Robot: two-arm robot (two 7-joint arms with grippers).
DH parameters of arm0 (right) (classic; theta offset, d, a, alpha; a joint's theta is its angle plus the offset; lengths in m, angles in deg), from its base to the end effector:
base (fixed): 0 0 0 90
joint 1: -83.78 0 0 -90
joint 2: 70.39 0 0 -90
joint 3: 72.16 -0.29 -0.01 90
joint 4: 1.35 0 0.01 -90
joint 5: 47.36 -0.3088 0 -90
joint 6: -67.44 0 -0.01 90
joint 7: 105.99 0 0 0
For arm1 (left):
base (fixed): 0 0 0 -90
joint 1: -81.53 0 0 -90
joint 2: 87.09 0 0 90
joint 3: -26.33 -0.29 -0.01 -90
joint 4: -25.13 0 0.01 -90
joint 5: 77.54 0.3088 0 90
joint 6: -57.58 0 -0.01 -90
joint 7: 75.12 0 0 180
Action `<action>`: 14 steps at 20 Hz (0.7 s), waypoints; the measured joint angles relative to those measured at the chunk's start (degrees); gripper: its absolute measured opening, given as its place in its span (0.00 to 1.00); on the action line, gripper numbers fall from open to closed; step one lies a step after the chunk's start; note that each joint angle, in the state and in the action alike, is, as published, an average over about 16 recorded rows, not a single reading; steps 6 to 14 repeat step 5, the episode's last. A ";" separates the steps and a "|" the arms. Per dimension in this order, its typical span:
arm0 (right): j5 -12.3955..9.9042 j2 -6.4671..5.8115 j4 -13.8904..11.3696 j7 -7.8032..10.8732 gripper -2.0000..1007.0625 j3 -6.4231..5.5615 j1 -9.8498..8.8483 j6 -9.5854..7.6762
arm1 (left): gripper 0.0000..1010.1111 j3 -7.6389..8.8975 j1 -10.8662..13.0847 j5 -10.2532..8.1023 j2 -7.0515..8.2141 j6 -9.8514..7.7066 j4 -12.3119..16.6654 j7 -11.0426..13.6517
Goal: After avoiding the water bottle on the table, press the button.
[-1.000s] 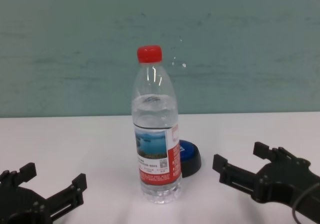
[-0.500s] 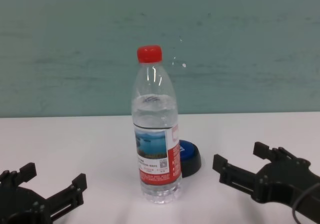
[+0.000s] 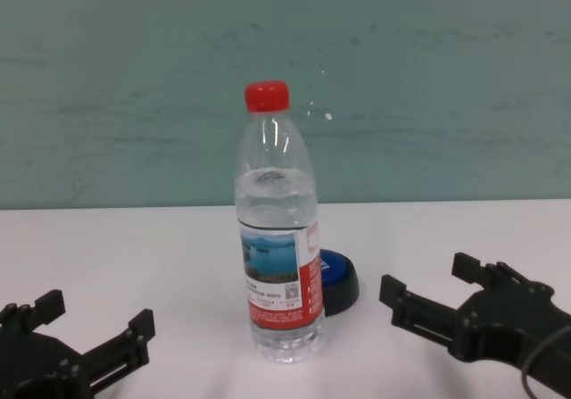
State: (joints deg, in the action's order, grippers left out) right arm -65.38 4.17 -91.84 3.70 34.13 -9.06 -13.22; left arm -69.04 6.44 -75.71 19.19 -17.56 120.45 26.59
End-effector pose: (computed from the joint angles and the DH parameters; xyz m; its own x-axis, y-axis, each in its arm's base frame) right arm 0.3000 0.0097 -0.3247 0.5753 -0.8165 -0.0483 0.8175 0.5719 0.0687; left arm 0.2470 0.0456 -0.3408 0.3627 0.8885 0.2810 -0.9262 0.3770 0.0035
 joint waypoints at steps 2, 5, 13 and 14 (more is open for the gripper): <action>0.00 0.00 0.00 0.00 1.00 0.00 0.00 0.00 | 0.99 0.00 0.00 0.00 0.00 0.00 0.00 0.00; 0.00 0.00 0.00 0.00 1.00 0.00 0.00 0.00 | 0.99 0.00 0.00 0.00 0.00 0.00 0.00 0.00; 0.00 0.00 0.00 0.00 1.00 0.00 0.00 0.00 | 0.99 0.00 0.00 0.00 0.00 0.00 0.00 0.00; 0.00 0.00 0.00 0.00 1.00 0.00 0.00 0.00 | 0.99 0.00 0.00 0.00 0.00 0.00 0.00 0.00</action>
